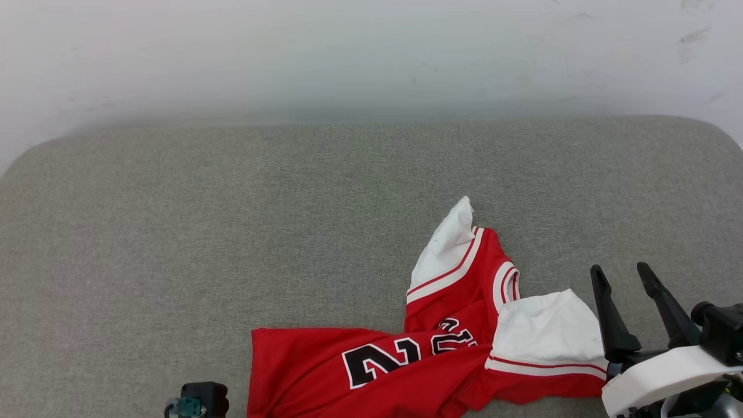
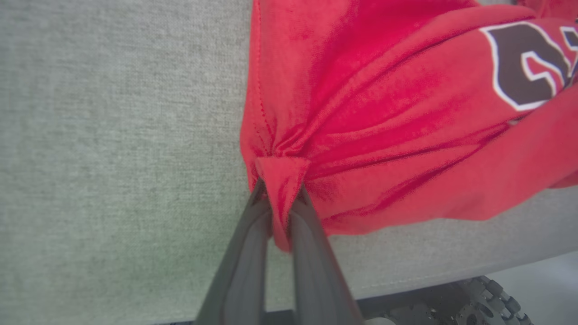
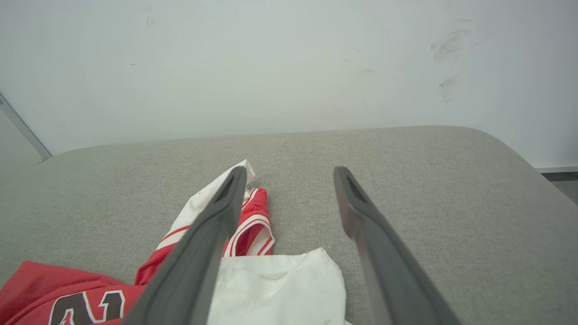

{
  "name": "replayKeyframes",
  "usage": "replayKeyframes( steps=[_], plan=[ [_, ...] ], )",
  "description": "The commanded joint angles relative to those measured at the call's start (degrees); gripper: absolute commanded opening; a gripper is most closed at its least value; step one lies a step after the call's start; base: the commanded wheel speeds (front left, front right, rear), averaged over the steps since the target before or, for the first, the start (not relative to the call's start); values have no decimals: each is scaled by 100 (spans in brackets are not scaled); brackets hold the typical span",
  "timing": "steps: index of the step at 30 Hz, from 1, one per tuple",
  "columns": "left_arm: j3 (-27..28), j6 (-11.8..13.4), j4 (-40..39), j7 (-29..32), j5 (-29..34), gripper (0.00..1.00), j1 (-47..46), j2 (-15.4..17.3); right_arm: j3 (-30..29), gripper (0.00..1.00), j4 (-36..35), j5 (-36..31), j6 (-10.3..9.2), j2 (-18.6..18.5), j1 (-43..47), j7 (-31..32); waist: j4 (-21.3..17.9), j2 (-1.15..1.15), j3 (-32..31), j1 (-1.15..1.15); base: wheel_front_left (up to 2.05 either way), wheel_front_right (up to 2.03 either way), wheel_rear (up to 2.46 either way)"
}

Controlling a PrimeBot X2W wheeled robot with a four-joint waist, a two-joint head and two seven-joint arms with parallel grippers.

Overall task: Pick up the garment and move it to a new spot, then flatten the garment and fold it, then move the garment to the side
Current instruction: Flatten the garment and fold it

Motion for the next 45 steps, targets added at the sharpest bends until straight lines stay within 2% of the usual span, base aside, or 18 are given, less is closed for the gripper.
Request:
replayKeyframes(
  steps=[1, 12, 21, 27, 33, 40, 45],
  plan=[
    [-23, -26, 29, -34, 22, 100, -38, -21, 2, 100, -32, -1, -4, 9, 74, 2, -8, 0, -8, 1, 0, 0, 0],
    [22, -100, -141, -848, 546, 100, -973, -40, -2, 100, -148, -41, -4, 8, 35, 113, -274, 0, -47, 1, 0, 0, 0],
    [-371, -560, 214, -837, 822, 100, -2376, -303, 30, 100, -124, 74, -4, 9, -199, 31, -719, 0, 330, 1, 0, 0, 0],
    [-642, -1001, 795, -413, 781, 100, -3366, -488, 61, 100, -14, 172, -4, 9, -392, -108, -1070, 0, 760, 1, 0, 0, 0],
    [-956, -1409, 1373, 377, 785, 100, -4267, -544, 130, 100, 171, 327, -4, 10, -605, -329, -1348, 0, 1292, 1, 0, 0, 0],
    [-1301, -1688, 2037, 1110, 915, 100, -5025, -494, 225, 100, 497, 515, -4, 10, -789, -626, -1518, 0, 1661, 1, 0, 0, 0],
    [-1652, -1811, 2646, 1772, 911, 100, -5171, -508, 252, 100, 700, 605, -4, 9, -879, -778, -1517, 0, 1741, 1, 0, 0, 0]
  ],
)
